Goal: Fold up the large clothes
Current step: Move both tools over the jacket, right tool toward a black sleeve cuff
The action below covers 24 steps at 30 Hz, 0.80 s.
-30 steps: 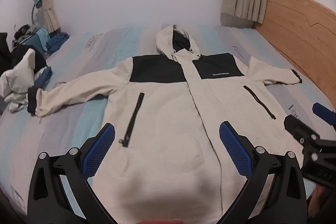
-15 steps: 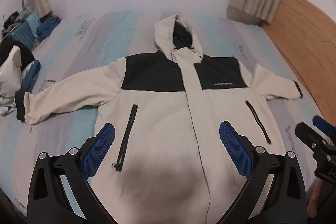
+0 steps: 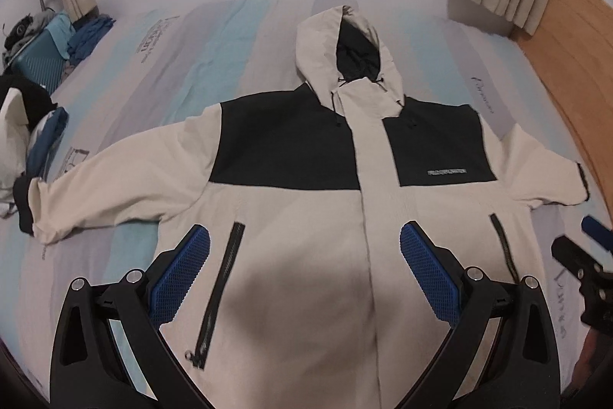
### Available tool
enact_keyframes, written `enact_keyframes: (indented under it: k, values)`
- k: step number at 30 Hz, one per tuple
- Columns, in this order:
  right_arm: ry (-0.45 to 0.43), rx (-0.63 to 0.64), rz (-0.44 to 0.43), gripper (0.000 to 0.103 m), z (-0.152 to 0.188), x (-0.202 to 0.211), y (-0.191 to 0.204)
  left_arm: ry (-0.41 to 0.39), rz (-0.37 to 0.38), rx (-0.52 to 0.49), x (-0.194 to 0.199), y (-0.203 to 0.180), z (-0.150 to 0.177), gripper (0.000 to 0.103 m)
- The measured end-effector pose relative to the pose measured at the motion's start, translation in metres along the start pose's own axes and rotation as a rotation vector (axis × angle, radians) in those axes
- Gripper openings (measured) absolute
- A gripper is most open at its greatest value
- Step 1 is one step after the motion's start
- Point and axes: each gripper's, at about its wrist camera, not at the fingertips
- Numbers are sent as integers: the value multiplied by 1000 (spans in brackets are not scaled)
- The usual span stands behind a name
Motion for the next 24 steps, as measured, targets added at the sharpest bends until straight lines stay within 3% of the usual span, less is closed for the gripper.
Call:
enact_keyframes:
  k: [5, 9, 12, 17, 24]
  values:
    - [-43, 25, 81, 96, -30, -38, -4, 8, 39, 53, -42, 16, -24, 97]
    - [-39, 40, 105, 96, -52, -69, -9, 0, 34, 24, -70, 21, -49, 97]
    - [-29, 5, 91, 96, -66, -87, -23, -20, 60, 16, -85, 22, -62, 97]
    - [-28, 13, 59, 96, -79, -106, -48, 33, 83, -8, -118, 10, -75, 97]
    - [39, -11, 20, 96, -84, -135, -113, 55, 45, 1, -142, -10, -85, 97]
Point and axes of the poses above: each gripper's, at about its wrist camera, not at the fingertips, and x roughly against the way its jaws point, y to its left, z to its underside
